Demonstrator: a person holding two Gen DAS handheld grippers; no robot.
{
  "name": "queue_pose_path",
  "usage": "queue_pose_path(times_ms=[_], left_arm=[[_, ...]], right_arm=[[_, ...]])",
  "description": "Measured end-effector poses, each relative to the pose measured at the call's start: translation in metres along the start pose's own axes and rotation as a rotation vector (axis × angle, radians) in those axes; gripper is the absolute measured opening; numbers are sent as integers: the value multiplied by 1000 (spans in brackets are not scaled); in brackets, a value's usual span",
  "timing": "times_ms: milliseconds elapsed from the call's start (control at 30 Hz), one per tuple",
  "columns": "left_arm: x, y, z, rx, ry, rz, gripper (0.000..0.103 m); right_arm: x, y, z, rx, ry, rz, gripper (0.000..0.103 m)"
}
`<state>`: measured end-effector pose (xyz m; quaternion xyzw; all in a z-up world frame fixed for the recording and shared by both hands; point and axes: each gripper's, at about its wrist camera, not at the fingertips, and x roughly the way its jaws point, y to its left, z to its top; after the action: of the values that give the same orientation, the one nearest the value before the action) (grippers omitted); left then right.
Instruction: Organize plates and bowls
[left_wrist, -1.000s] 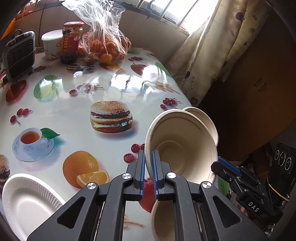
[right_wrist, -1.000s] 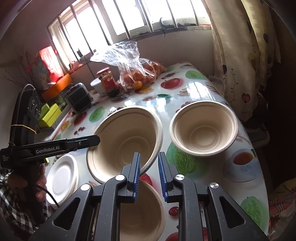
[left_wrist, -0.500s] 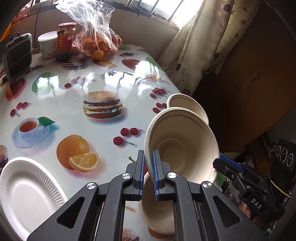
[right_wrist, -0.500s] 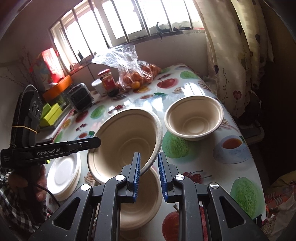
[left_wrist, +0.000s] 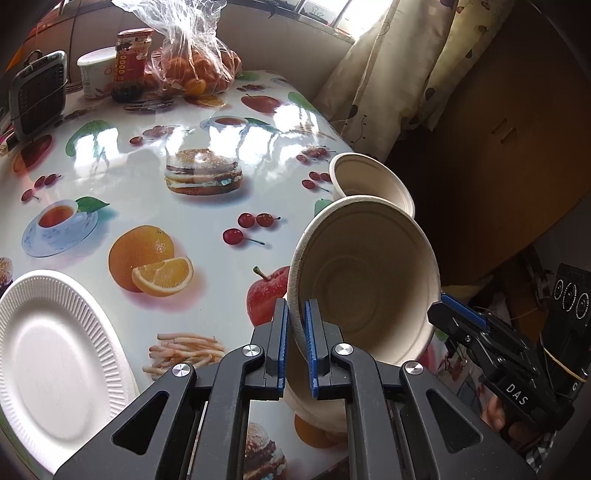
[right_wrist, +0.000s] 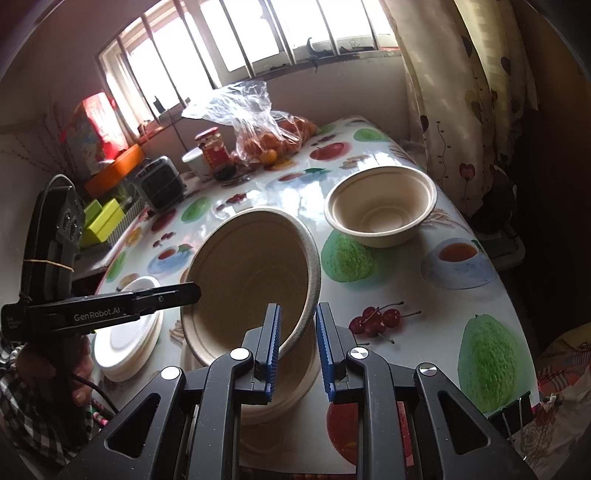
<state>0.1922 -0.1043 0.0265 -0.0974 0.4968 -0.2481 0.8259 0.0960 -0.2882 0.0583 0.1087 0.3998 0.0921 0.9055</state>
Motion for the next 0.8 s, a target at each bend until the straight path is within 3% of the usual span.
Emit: queue_pose_path(times_ms=[800], left_arm=[[4,-3,-22,15,37,33,9]], right_arm=[[1,0,-23,25,23,3,20]])
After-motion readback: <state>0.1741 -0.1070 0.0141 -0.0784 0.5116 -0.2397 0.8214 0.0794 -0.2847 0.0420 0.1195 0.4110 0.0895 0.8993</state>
